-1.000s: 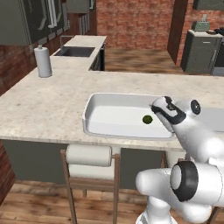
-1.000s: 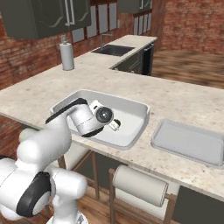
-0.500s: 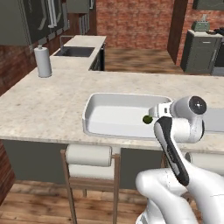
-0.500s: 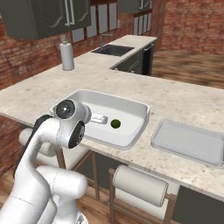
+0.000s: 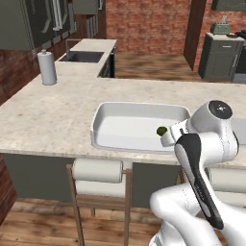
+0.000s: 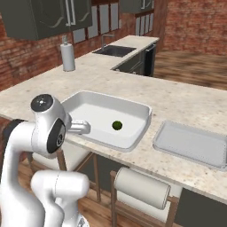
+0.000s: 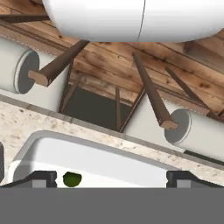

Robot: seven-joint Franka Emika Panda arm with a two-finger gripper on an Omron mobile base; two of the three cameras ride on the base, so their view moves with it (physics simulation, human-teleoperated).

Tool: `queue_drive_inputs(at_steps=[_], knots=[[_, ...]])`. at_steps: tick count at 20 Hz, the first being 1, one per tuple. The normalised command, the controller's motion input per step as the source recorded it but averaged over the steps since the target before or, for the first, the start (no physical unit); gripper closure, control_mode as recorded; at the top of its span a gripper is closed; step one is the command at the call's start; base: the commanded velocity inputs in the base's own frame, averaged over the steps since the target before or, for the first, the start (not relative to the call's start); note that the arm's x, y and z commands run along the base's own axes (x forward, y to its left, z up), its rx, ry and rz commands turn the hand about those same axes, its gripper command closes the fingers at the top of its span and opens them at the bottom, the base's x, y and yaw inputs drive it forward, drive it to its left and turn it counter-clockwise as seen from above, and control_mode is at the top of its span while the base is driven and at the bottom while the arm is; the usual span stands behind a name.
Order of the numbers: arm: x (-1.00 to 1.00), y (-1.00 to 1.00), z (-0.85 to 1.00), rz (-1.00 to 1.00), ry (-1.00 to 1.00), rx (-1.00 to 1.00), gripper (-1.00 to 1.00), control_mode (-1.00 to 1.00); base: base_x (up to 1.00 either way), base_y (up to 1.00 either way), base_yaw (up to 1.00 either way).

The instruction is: Place the cold items (mushroom and lime) from the fridge in one tupperware on the dining counter. Place the warm items (kebab skewer and hot dog) in the stove area in another tupperware.

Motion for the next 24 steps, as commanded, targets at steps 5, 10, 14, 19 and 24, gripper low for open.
queue_drive_inputs(at_steps=[5,10,14,19,24], knots=[[-0.43,0.00,-0.16,0.01,-0.01,0.00,-1.00,-1.00,0.00,0.00,0.00],[-0.29,0.00,-0.19,-0.03,-0.03,-0.02,-1.00,-1.00,0.00,0.00,0.00],[0.00,0.00,0.00,0.00,0.00,0.00,-1.00,1.00,-0.74,-0.04,-0.13],[0.00,0.00,0.00,0.00,0.00,0.00,-1.00,1.00,-0.95,-0.31,-0.35],[0.00,0.00,0.00,0.00,0.00,0.00,-1.00,1.00,-0.20,-0.85,-0.38]])
